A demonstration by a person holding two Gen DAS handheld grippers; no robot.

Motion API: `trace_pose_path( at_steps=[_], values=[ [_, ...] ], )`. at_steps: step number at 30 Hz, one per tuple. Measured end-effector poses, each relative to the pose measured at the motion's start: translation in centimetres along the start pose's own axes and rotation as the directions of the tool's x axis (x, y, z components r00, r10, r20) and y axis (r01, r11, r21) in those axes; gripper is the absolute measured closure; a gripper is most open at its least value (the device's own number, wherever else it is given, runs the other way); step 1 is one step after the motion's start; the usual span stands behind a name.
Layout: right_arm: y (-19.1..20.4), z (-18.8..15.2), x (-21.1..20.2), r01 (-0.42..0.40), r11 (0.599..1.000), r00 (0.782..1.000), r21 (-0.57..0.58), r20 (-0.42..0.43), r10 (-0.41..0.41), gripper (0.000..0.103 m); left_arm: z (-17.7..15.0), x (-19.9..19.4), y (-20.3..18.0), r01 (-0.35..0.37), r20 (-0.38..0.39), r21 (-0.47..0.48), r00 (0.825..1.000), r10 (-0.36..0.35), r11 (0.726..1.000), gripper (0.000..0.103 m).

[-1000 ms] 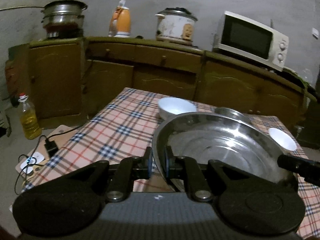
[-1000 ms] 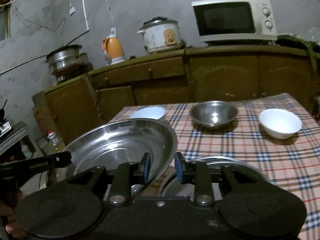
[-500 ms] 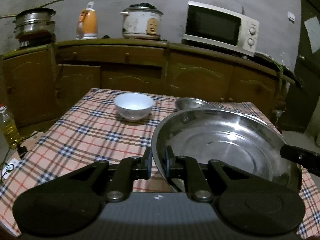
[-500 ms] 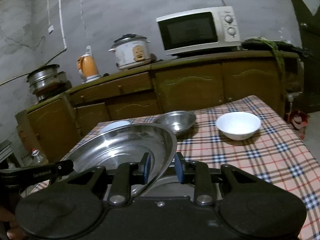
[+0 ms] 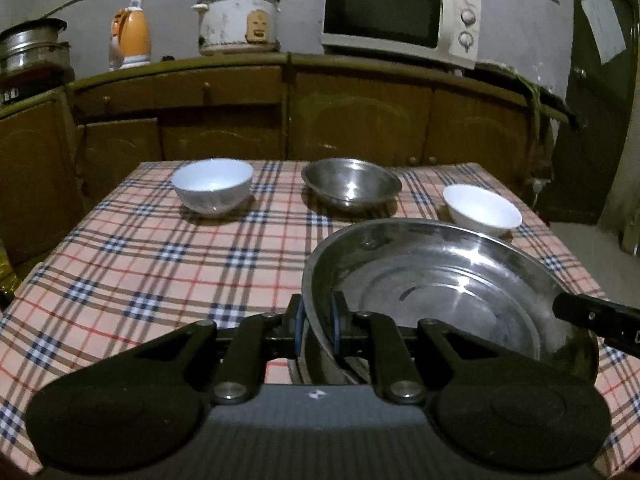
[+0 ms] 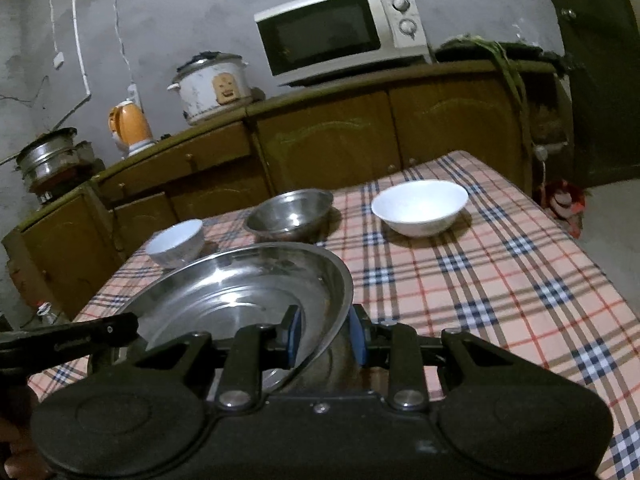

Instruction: Organize plates and bowls

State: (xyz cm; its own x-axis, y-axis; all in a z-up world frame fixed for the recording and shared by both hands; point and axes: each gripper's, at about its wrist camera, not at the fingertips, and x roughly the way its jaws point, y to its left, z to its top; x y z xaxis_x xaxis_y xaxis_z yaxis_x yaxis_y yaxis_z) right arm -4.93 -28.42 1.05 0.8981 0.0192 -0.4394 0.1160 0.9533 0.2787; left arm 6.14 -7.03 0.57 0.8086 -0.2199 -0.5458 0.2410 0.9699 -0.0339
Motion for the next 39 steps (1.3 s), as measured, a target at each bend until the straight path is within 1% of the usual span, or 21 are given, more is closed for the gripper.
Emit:
trace_pose_path(
  at_steps=[13,18,22,29,30,33,34,35,36,39],
  values=[
    [-0.9,-1.5,2.7,0.02,1.0,0.998,0.007,-0.057,-0.019,0.069,-1.2,2.3,-0.4,-0.016,-0.053,0.019,0.998,0.017,1.0,0.088],
    [-0.9,-2.0,3.6,0.036,0.999,0.996,-0.012,-0.077,-0.036,0.069,-1.8,3.3,-0.2,-0.013,-0.081,0.02,0.997,0.015,1.0,0.088],
    [-0.5,-2.2,3.9,0.043,0.998,0.996,-0.042,-0.072,-0.046,0.069,-2.2,3.9,0.0,-0.013,-0.098,0.016,0.995,0.014,1.0,0.087],
    [-0.1,-2.6,5.0,0.05,0.996,0.994,-0.07,-0.092,-0.056,0.069,-2.7,4.9,0.4,-0.022,-0.101,0.019,0.995,0.024,1.0,0.087],
    [-0.1,-2.6,5.1,0.05,0.996,0.994,-0.073,-0.095,-0.056,0.066,-2.7,4.9,0.4,-0.021,-0.098,0.019,0.995,0.023,1.0,0.086],
    [0.0,-2.7,5.3,0.042,0.996,0.994,-0.08,-0.096,-0.05,0.059,-2.6,5.1,0.5,-0.011,-0.089,0.016,0.996,0.012,1.0,0.077],
    [0.0,-2.6,5.2,0.038,0.996,0.995,-0.08,-0.093,-0.046,0.055,-2.6,5.0,0.5,-0.009,-0.087,0.015,0.996,0.01,1.0,0.068],
    [0.0,-2.5,5.0,0.038,0.996,0.996,-0.078,-0.083,-0.044,0.049,-2.6,4.9,0.6,-0.014,-0.083,0.013,0.996,0.015,1.0,0.063],
    [-0.1,-2.3,4.6,0.038,0.996,0.997,-0.076,-0.071,-0.044,0.046,-2.6,4.9,0.7,-0.019,-0.078,0.009,0.997,0.02,1.0,0.055],
    [-0.5,-1.6,3.3,0.017,0.997,0.999,-0.071,-0.043,-0.02,0.045,-2.4,4.5,1.3,-0.022,-0.064,-0.01,0.998,0.021,1.0,0.051]
  ],
)
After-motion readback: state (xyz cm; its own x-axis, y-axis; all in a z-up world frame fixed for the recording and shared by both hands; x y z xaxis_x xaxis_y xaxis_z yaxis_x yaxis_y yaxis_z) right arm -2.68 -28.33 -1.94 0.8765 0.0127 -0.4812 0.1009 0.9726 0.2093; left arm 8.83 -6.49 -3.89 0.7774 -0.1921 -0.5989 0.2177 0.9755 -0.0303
